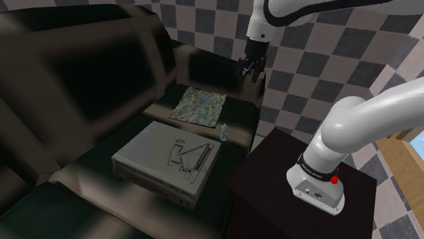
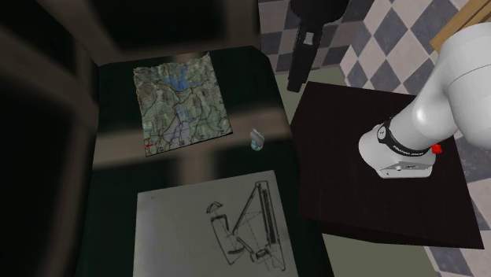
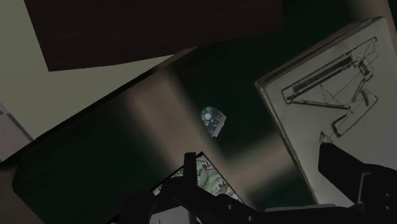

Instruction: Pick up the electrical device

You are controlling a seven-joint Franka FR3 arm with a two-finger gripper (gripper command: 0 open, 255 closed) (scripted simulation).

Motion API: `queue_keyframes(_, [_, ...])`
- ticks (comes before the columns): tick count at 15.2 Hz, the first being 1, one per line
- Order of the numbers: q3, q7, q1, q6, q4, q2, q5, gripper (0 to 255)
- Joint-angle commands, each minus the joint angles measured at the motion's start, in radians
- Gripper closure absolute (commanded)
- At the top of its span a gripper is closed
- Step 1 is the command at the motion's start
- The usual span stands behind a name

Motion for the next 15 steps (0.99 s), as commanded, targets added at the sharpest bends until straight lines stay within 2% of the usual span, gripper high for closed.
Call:
queue_keyframes(1, [0.016,0.016,0.001,0.069,-0.041,0.038,0.005,0])
queue_keyframes(8, [0.065,0.071,0.003,0.303,-0.124,0.229,0.014,0])
queue_keyframes(15, [0.107,0.139,-0.002,0.541,-0.143,0.491,0.000,0])
